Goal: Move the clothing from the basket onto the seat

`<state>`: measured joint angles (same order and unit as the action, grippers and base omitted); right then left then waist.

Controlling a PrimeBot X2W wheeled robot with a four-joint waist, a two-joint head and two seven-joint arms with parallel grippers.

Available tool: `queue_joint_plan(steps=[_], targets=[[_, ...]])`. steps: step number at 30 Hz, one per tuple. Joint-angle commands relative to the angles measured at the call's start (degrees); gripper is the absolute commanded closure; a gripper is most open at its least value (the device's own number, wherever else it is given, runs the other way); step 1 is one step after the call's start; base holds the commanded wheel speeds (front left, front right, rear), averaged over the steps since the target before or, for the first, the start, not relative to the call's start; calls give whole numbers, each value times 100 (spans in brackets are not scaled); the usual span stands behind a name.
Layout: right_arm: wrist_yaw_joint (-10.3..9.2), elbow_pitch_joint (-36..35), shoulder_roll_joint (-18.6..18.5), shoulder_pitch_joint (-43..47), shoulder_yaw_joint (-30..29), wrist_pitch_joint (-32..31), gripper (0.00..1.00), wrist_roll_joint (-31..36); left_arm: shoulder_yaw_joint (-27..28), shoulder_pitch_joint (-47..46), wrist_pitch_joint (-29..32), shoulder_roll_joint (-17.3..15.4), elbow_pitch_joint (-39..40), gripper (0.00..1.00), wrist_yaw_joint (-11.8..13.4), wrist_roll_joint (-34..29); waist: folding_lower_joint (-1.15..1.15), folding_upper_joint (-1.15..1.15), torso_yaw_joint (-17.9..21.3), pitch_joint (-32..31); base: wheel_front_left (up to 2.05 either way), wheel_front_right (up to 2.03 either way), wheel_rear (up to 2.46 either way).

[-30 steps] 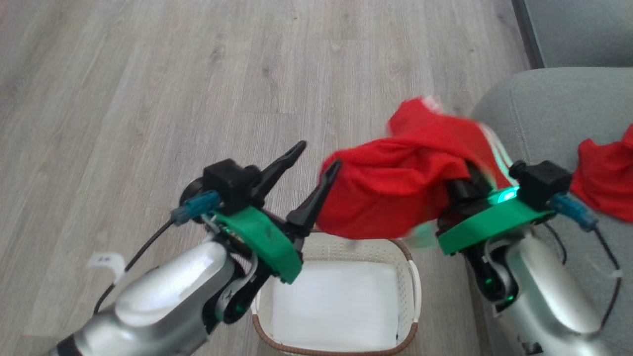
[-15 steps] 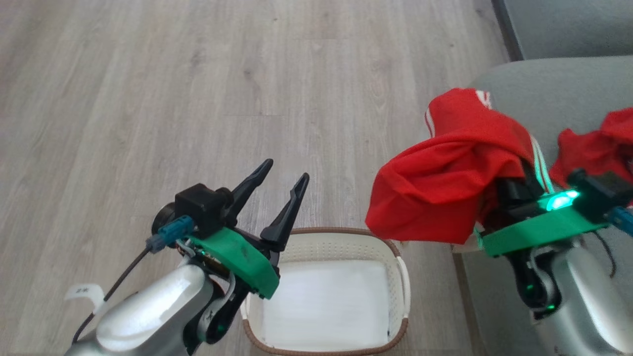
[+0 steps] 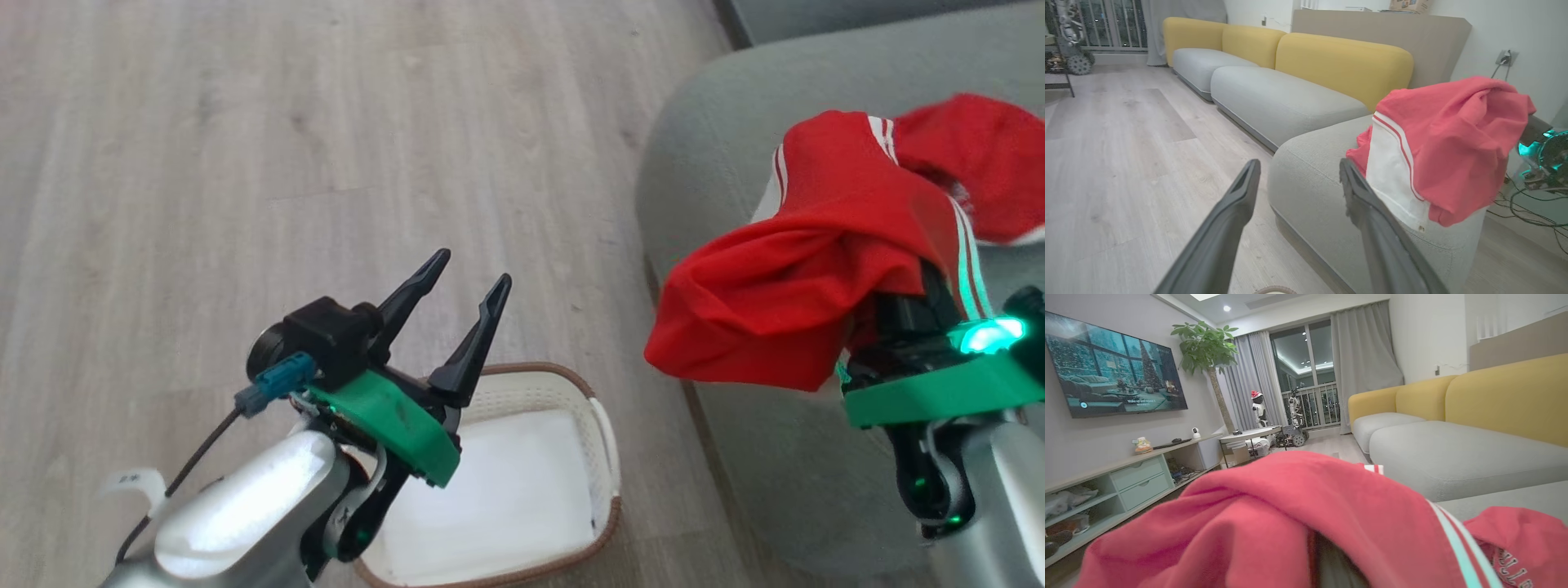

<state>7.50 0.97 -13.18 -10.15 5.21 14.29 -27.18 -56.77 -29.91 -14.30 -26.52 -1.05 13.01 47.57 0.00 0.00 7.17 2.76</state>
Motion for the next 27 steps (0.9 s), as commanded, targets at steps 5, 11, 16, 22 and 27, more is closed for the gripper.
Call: queue_joint_plan(steps=[5, 11, 16, 22, 27], targets=[[-1, -382, -35, -47, -53, -40, 100, 100, 277, -253, -68, -105, 161, 0, -108, -102, 0, 0, 540, 158, 0, 0, 0], [-1, -495, 10, -32, -85, -73, 100, 151, 252, -299, -67, -131, 133, 0, -150, -180, 0, 0, 990, 212, 0, 0, 0], [-1, -554, 40, -29, -113, -76, 100, 170, 215, -356, -45, -150, 124, 0, -147, -248, 0, 0, 1348, 278, 0, 0, 0], [-1, -600, 108, -20, -139, -61, 100, 187, 131, -458, 10, -156, 133, 0, -163, -350, 0, 0, 1749, 415, 0, 0, 0], [-1, -611, 128, -31, -143, -46, 100, 185, 88, -540, 45, -178, 130, 0, -174, -421, 0, 0, 1890, 514, 0, 0, 0]])
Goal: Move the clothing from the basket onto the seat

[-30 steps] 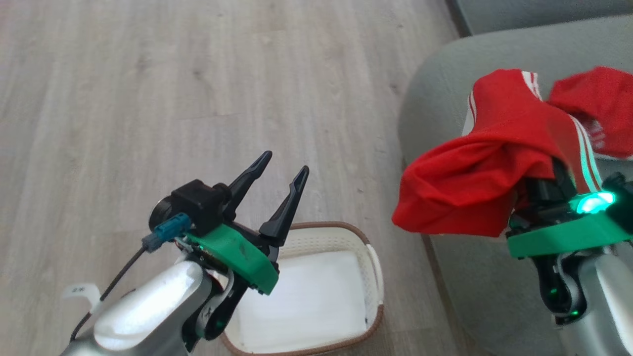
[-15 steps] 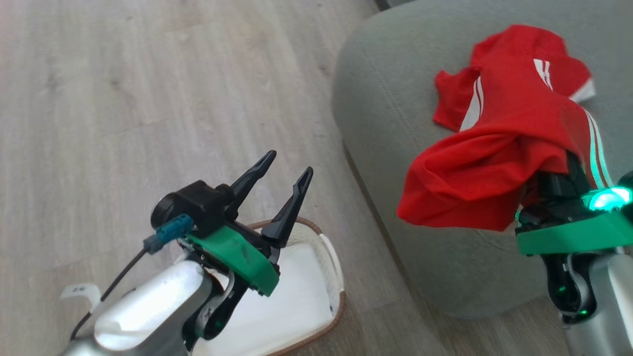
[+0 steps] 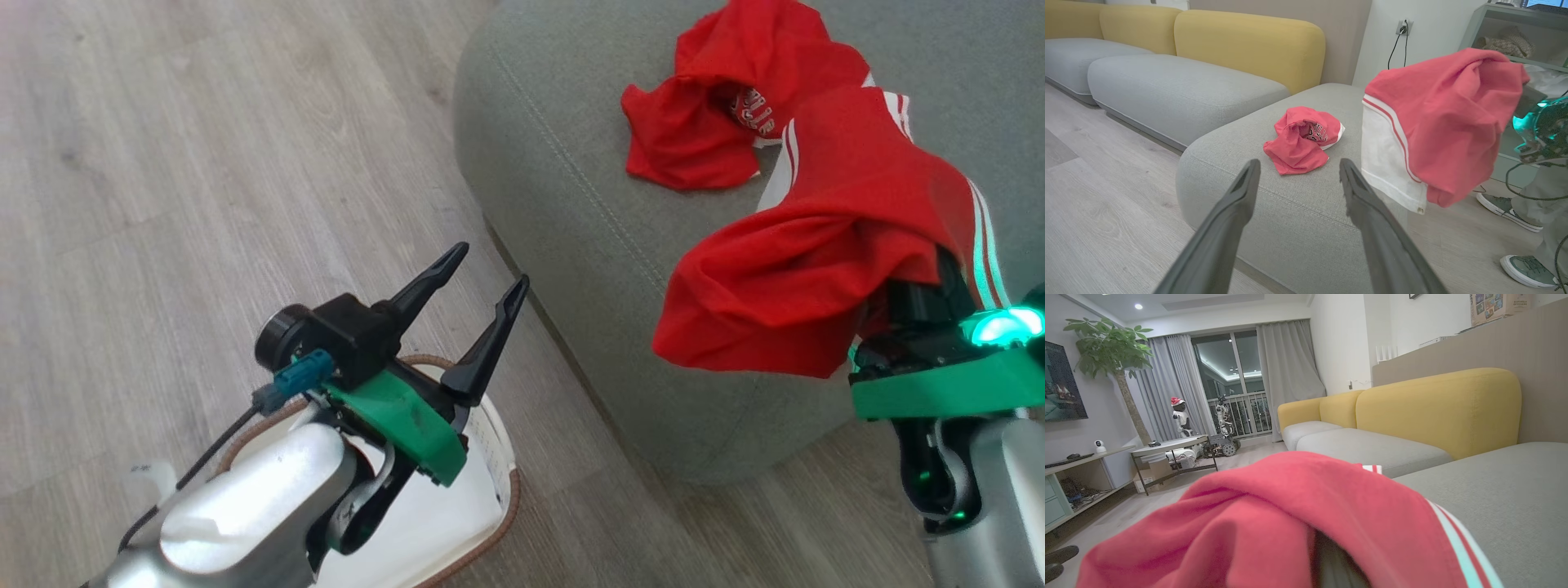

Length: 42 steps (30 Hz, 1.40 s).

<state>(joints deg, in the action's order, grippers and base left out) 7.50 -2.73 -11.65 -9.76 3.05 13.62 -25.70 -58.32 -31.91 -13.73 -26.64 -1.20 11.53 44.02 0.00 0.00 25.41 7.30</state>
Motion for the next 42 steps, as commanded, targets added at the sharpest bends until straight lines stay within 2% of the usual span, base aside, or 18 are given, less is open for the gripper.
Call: queue_joint_plan(steps=[1, 10, 18, 32, 42], targets=[[-1, -240, -25, -69, 74, 21, 100, 38, 243, -340, -12, -166, 146, 0, -26, -66, 0, 0, 66, 61, 0, 0, 0], [-1, -77, -146, -432, 17, -161, 100, 23, 98, -530, 172, -241, 146, 0, -72, -235, 0, 0, 134, 280, 0, 0, 0], [-1, 297, -343, -1124, -129, -382, 100, -95, -59, -811, 367, -247, 198, 0, -171, -431, 0, 0, -77, 690, 0, 0, 0], [-1, 1283, -1213, -2814, -524, -564, 100, -537, -182, -1389, 706, -209, 346, 0, -347, -639, 0, 0, -549, 1660, 0, 0, 0], [-1, 2423, -1879, -3969, -616, -775, 100, -555, -268, -1855, 897, -62, 415, 0, -505, -789, 0, 0, -981, 2409, 0, 0, 0]])
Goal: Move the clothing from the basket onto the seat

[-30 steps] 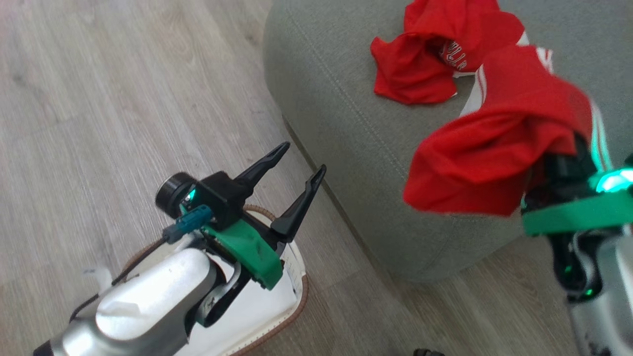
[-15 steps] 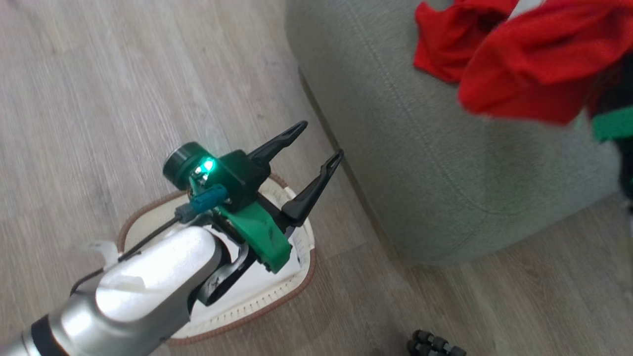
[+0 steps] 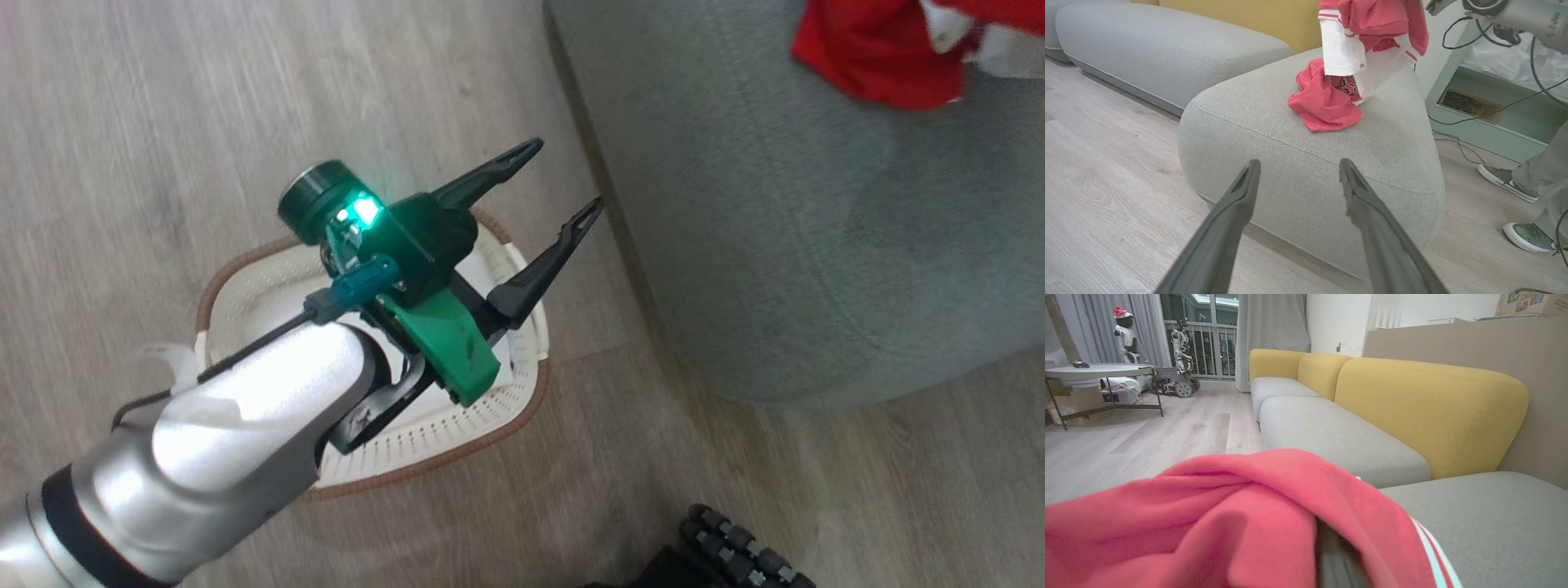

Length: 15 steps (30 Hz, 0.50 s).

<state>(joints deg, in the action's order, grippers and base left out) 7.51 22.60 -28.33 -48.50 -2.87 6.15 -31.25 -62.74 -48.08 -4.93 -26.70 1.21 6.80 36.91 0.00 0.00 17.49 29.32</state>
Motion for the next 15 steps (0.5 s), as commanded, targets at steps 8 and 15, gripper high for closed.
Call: queue_joint_plan(steps=[8, 15], targets=[[-2, 811, -652, -592, 24, -265, 100, 53, 151, -381, -15, 41, 92, 0, -91, -113, 0, 0, -528, 551, 0, 0, 0], [-2, 1843, -846, -750, 285, -651, 100, 95, 162, -414, -119, 89, -15, 0, -117, -95, 0, 0, -745, 625, 0, 0, 0]])
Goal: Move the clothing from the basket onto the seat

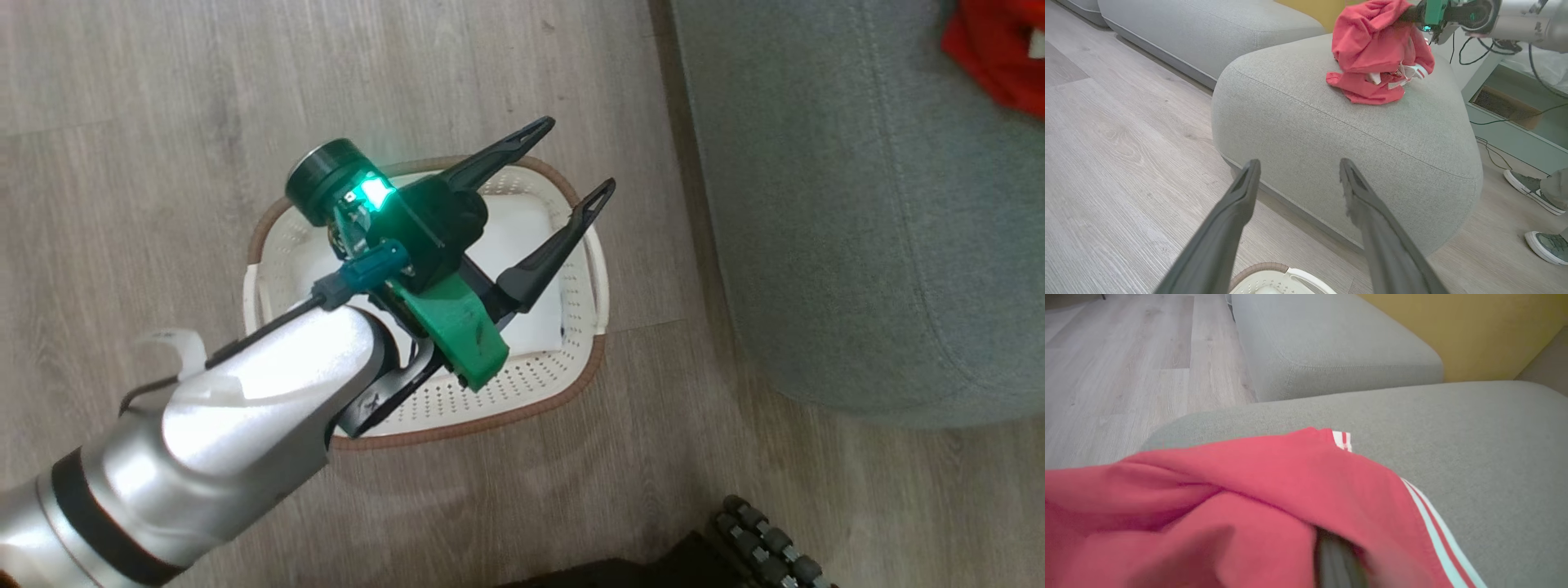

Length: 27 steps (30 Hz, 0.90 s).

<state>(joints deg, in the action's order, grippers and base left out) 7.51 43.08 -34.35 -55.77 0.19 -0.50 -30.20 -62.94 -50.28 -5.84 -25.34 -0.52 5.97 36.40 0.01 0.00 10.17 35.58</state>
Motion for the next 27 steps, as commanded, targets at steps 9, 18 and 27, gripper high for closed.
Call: queue_joint_plan(steps=[9, 18, 27], targets=[[-2, 752, -340, -120, 357, -824, 0, -49, 188, -103, -193, 30, -28, 0, -40, 49, -1, 0, -79, -253, 0, 0, 0], [-2, 871, -365, -31, 891, -1059, 0, -291, 171, 35, -321, 108, -186, 0, -22, 154, -1, 0, 28, -680, 0, 0, 0], [-2, 616, -558, 565, 1512, -1421, 0, -824, 183, 380, -483, 96, -361, 0, 34, 357, -1, 0, 174, -1347, 0, 0, 0]])
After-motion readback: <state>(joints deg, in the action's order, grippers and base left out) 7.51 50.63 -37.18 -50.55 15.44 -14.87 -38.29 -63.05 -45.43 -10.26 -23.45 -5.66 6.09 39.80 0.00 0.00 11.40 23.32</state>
